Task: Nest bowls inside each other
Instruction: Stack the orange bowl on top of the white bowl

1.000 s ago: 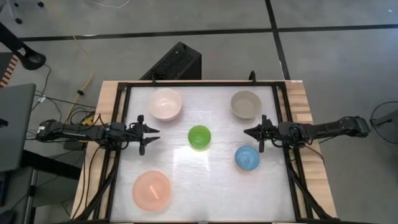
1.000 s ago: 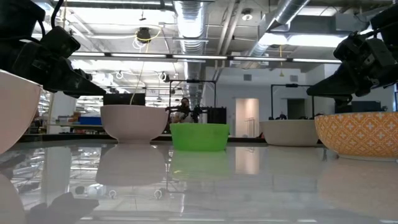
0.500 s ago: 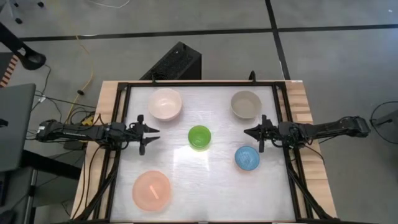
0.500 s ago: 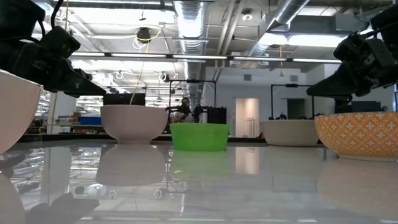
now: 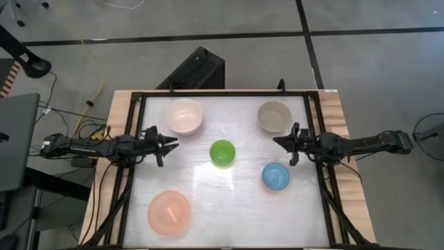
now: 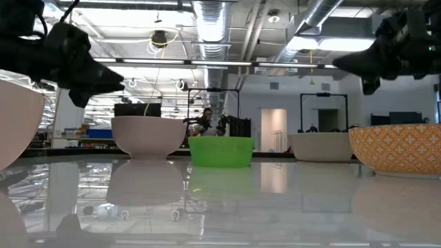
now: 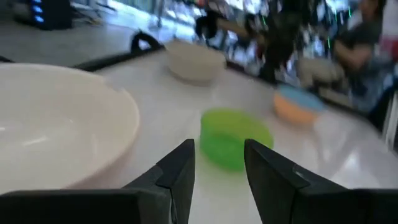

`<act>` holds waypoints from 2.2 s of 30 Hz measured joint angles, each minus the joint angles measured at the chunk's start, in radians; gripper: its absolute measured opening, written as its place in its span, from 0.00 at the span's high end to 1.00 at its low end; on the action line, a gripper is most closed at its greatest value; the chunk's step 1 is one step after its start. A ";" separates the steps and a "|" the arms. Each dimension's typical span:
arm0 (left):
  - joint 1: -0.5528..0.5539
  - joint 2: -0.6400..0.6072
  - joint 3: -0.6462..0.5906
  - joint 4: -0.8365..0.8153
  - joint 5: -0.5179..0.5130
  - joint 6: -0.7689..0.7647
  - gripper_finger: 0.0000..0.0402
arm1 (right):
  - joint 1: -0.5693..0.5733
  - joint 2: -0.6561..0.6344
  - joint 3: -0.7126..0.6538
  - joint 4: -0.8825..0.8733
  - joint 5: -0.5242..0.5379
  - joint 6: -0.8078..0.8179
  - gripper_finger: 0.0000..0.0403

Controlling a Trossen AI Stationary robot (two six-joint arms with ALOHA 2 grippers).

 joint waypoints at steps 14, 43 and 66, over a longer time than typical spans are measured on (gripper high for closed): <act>0.039 0.000 0.095 0.274 -0.069 0.470 0.68 | -0.048 0.285 0.226 0.013 -0.003 -0.055 0.80; 0.079 0.000 0.234 -0.147 -0.048 0.428 0.68 | 0.111 1.711 1.577 -0.438 -0.203 -0.178 0.42; 0.079 0.000 0.235 -0.251 0.020 0.332 0.68 | 0.169 2.208 2.207 -0.717 -0.304 0.099 0.42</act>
